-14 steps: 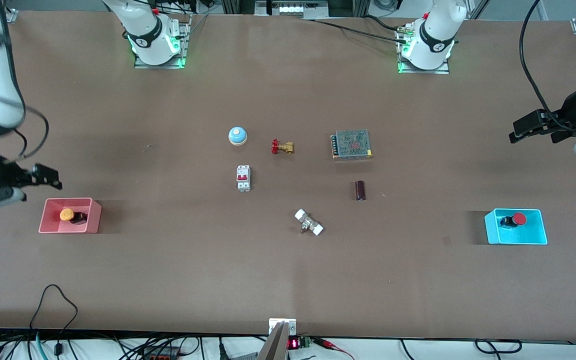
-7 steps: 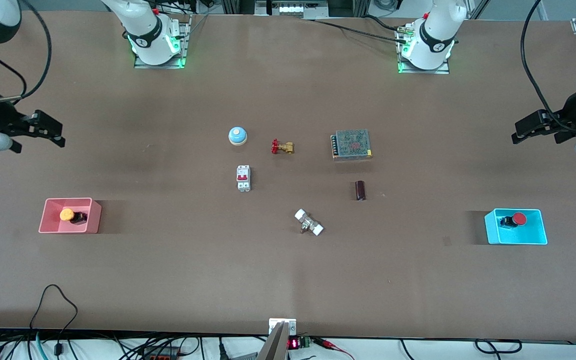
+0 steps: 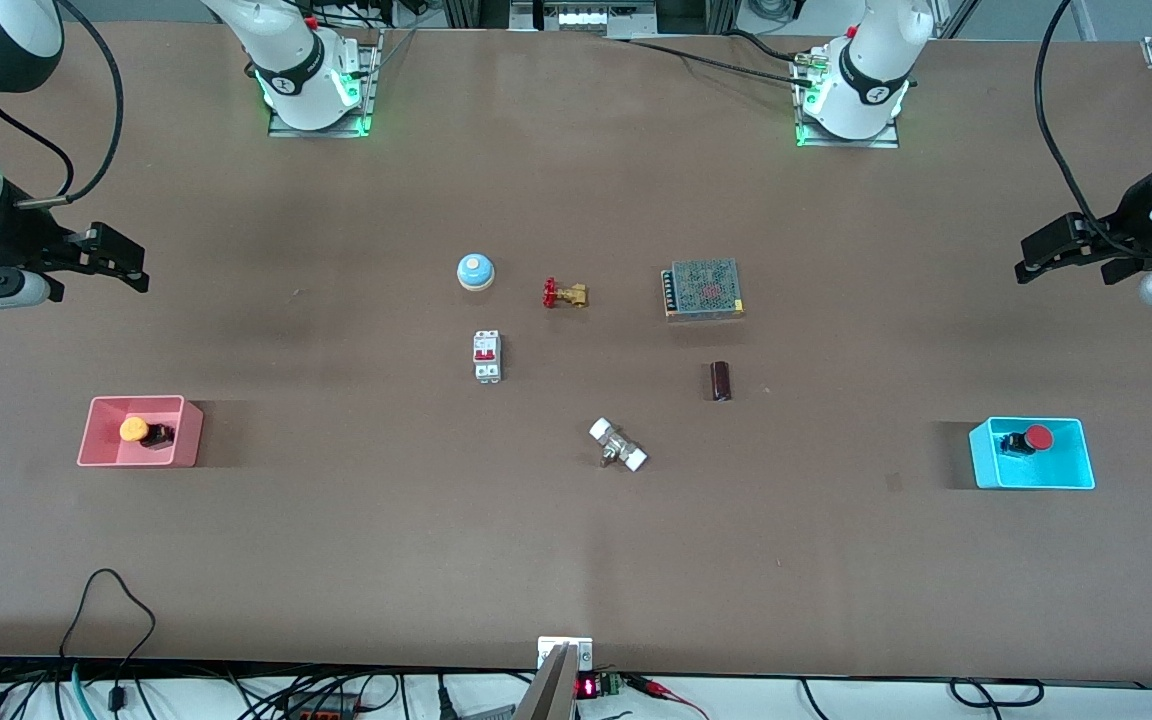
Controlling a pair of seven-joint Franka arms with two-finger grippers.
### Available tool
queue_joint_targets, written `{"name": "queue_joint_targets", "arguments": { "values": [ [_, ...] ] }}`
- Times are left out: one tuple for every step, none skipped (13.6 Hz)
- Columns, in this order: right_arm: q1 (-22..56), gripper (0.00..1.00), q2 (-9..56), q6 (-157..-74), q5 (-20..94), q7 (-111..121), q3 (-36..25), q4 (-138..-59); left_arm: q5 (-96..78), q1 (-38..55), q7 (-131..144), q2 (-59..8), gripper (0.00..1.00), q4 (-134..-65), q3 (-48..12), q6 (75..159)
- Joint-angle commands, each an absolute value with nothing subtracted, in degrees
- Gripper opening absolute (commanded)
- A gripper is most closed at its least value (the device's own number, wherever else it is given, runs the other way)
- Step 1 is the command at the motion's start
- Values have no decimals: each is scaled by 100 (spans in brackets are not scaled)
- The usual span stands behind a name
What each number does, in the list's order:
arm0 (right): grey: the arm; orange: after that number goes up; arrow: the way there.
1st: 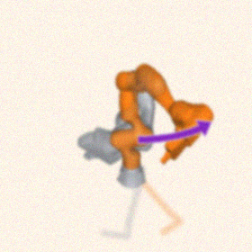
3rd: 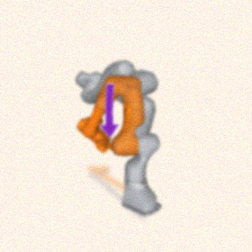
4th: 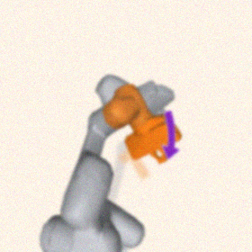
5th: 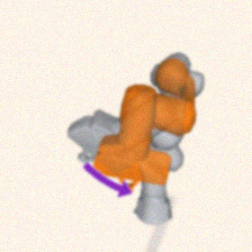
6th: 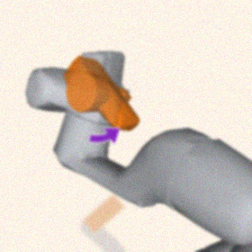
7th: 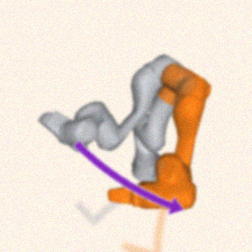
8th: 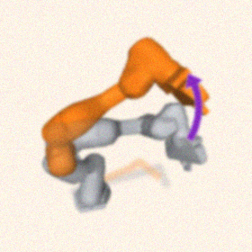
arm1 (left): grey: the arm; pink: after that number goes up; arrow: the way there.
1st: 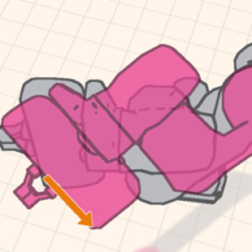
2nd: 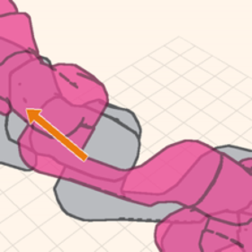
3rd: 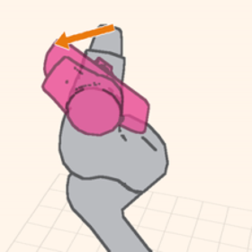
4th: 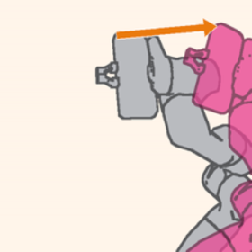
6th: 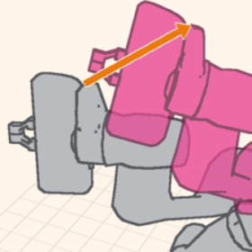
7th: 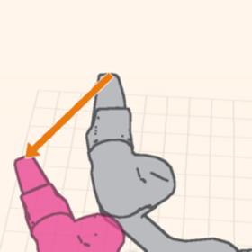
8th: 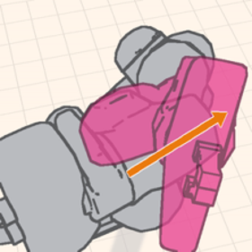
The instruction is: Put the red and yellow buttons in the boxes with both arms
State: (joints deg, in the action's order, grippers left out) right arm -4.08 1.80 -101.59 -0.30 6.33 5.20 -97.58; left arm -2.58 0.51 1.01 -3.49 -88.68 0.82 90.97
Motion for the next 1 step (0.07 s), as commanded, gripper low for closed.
{"name": "queue_joint_targets", "arguments": {
  "values": [
    [-334, 100, 141, -10011, -88, 492, 475, -9721, -149, 35, 158, -246, 100, -8912, 53, 9000]
  ]
}}
